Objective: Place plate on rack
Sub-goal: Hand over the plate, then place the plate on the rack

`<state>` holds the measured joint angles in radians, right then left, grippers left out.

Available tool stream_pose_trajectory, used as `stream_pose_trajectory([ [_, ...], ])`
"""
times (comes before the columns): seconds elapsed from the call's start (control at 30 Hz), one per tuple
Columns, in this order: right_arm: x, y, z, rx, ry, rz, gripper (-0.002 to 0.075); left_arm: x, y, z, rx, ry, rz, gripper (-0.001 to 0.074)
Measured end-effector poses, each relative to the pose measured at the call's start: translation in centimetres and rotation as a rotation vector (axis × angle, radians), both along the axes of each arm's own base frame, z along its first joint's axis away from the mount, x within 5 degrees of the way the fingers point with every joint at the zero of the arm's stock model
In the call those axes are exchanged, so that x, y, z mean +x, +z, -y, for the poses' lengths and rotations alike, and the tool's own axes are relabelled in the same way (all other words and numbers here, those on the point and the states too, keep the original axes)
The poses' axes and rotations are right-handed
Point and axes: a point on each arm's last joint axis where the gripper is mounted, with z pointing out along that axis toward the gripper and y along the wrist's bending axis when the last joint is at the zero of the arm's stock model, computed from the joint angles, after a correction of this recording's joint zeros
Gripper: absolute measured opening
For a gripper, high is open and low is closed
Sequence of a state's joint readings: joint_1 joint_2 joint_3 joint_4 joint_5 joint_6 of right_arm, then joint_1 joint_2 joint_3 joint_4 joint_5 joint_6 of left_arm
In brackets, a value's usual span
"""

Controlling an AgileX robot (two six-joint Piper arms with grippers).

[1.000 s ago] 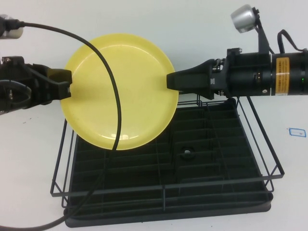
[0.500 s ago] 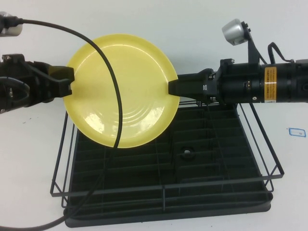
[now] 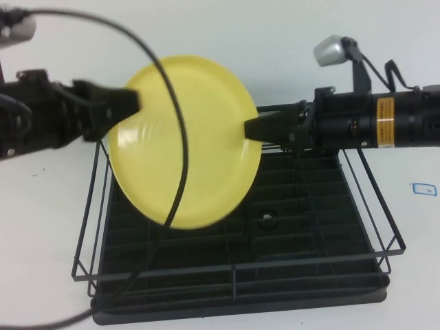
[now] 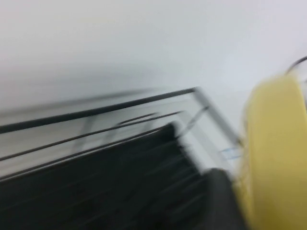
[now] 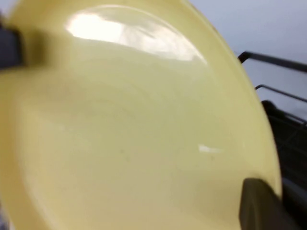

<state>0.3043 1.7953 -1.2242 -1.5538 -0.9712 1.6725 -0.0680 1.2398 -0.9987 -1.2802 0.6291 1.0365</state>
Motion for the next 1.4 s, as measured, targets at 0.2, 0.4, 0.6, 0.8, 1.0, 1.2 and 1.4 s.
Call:
stream_pose_trajectory([
  [0.2, -0.1, -0.2, -0.2, -0.050, 0.034, 0.075, 0.0016, -0.4, 2.5, 0.8, -0.172, -0.074, 0.009, 0.0638],
  [0.4, 0.6, 0.3, 0.1, -0.144, 0.014, 0.175, 0.0015, -0.5, 3.9, 1.0, -0.176, -0.094, 0.048, 0.0680],
  [0.6, 1.6, 3.6, 1.0, -0.274, -0.100, 0.362, 0.0015, -0.6, 4.0, 1.1, -0.183, -0.113, 0.045, 0.0629],
  [0.8, 1.5, 8.1, 2.9, -0.397, -0.289, 0.630, 0.0015, -0.9, 4.2, 1.1, -0.180, -0.123, 0.052, 0.0587],
  [1.0, 0.3, 10.7, 3.8, -0.560, -0.261, 0.932, 0.0015, -1.5, 5.4, -0.2, -0.162, -0.034, 0.117, 0.0484],
  [1.2, 0.2, 9.1, 4.1, -0.783, -0.219, 1.092, 0.0015, -2.8, 6.9, -3.3, -0.145, 0.087, 0.191, 0.0212],
  [1.4, 0.2, 7.0, 4.6, -0.901, -0.214, 1.088, 0.0015, -3.5, 7.5, -4.3, -0.137, 0.125, 0.219, 0.0028],
])
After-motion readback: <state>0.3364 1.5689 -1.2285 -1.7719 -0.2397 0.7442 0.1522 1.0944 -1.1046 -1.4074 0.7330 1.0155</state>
